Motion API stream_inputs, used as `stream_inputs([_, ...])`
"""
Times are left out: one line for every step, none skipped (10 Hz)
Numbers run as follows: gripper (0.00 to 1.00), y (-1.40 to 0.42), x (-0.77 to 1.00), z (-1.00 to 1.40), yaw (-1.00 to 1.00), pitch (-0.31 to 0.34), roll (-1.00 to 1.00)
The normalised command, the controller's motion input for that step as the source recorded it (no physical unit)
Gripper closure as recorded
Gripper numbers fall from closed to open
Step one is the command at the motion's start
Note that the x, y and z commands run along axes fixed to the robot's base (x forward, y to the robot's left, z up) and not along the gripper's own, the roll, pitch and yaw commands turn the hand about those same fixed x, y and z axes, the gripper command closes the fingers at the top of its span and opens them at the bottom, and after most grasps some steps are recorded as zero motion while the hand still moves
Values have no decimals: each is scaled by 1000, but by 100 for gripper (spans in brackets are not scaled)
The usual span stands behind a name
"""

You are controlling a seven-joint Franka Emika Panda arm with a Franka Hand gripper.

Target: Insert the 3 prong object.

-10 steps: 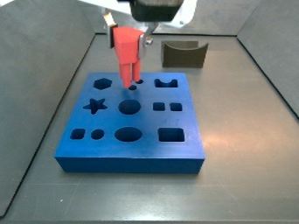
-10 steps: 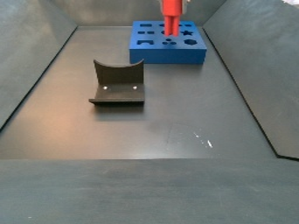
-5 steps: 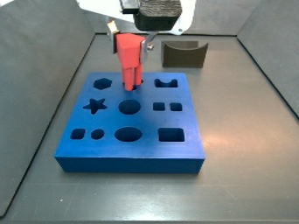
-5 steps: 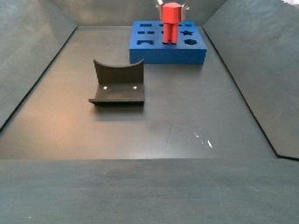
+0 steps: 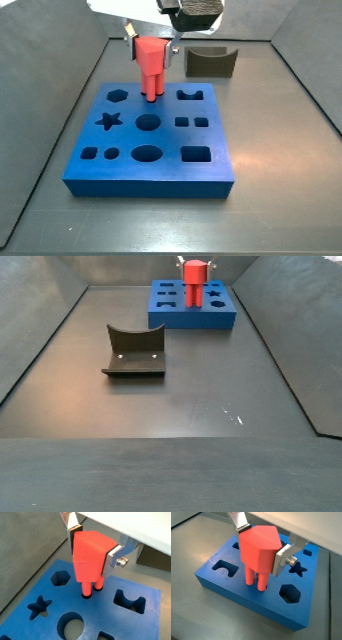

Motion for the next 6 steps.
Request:
stream_inputs([100, -109, -3, -403, 106, -64, -127])
stream_inputs([100, -94, -103, -349, 117, -73, -107])
stream_inputs([100, -74, 0, -423, 114, -57, -103])
stream_inputs([100, 0, 0, -597, 74, -70, -80])
stream_inputs([100, 0, 20, -686, 0, -90, -21])
stream_inputs([100, 0, 0, -683, 0, -41, 6])
